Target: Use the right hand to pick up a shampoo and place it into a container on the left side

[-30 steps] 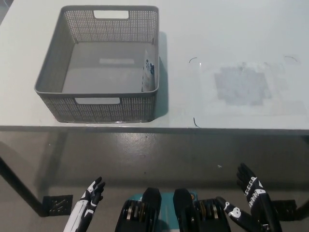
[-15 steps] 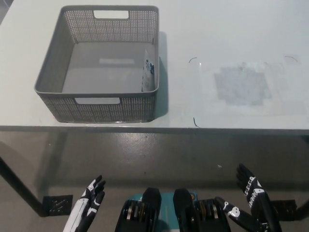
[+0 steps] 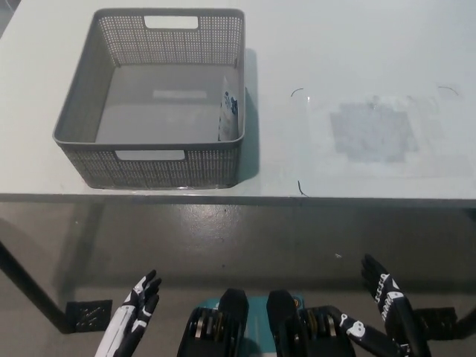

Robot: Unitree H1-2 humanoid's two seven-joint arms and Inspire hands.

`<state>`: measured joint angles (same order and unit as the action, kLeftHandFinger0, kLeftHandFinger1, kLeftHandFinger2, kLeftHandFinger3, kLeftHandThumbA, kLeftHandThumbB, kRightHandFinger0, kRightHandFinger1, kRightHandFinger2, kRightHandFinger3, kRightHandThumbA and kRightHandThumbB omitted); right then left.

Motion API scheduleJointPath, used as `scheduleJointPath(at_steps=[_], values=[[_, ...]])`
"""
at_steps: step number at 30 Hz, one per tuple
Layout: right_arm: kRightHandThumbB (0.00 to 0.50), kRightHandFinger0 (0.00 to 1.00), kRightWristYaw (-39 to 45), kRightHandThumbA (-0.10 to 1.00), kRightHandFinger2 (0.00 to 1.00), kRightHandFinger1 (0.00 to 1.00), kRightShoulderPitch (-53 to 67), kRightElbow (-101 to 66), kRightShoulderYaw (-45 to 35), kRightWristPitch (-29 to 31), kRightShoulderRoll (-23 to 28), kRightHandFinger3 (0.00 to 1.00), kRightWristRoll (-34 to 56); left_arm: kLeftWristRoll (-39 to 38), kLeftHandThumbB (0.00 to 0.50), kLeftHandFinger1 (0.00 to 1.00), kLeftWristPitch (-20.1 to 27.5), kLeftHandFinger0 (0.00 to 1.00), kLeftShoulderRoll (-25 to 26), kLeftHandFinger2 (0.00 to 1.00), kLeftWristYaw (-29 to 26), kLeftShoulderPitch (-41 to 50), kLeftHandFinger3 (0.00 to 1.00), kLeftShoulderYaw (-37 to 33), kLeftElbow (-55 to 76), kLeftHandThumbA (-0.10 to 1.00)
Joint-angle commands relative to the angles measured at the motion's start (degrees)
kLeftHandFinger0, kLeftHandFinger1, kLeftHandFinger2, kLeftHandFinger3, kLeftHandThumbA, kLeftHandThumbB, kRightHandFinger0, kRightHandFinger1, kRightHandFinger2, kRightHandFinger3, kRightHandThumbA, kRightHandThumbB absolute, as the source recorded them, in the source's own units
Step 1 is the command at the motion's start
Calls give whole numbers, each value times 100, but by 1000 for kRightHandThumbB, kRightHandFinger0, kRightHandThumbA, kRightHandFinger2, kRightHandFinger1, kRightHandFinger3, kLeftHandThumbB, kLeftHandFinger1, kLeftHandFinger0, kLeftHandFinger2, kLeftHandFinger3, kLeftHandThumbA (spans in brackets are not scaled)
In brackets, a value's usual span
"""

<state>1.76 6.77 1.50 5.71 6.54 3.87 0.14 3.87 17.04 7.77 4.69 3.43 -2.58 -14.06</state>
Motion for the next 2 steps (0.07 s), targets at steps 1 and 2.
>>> scheduleJointPath(at_steps=[1,2], values=[[232,1000,58,982,1000,1000,-66,-136,39,24,-29,1000,-111,-37,179,1000,105,1000,63,1000,33,-26,1000,18,134,911],[232,1000,58,982,1000,1000,-66,-136,39,24,-29,1000,-111,-37,179,1000,105,1000,63,1000,33,-26,1000,18,134,911]])
